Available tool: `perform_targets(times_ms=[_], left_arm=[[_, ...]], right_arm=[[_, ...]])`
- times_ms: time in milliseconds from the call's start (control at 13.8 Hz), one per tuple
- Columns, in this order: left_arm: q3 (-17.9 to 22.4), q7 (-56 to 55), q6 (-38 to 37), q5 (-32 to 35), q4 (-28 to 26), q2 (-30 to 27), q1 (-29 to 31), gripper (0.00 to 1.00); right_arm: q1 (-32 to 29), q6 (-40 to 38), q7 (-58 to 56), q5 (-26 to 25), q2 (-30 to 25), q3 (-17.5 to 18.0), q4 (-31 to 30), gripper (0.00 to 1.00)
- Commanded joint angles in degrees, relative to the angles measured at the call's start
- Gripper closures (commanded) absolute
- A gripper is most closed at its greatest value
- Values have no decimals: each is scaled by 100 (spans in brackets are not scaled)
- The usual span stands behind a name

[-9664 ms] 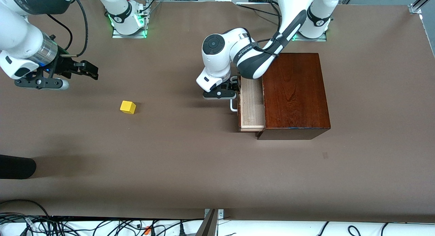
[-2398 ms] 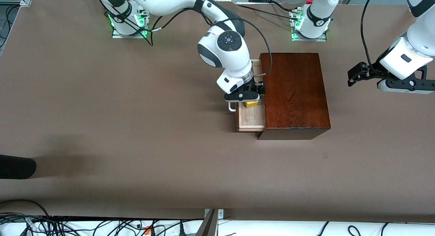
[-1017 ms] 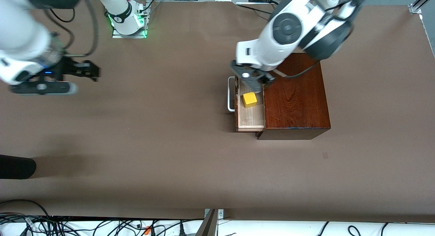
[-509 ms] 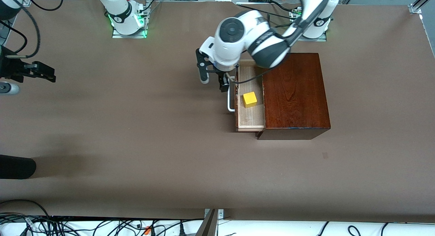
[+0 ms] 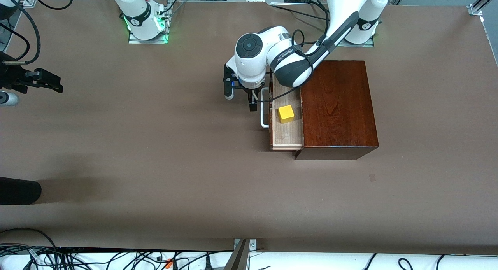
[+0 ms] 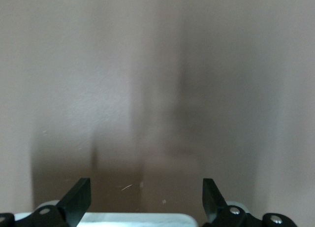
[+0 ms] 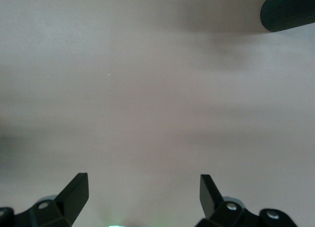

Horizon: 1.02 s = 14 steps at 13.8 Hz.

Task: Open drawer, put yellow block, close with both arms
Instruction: 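Push the drawer front into the box with the left gripper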

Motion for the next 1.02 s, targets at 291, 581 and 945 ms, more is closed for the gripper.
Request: perform_targets(times_ms=[291, 581, 945], left_arm=[[-3, 614, -222, 306, 144, 218, 43, 0], [120, 966, -644, 306, 162, 174, 61, 0], [191, 1309, -1110, 306, 197, 130, 342, 0]], right_arm=[[-138, 85, 69, 70, -125, 141, -211, 0], [-103, 76, 105, 79, -72, 141, -167, 0], [-112, 94, 96, 79, -28, 132, -131, 0]])
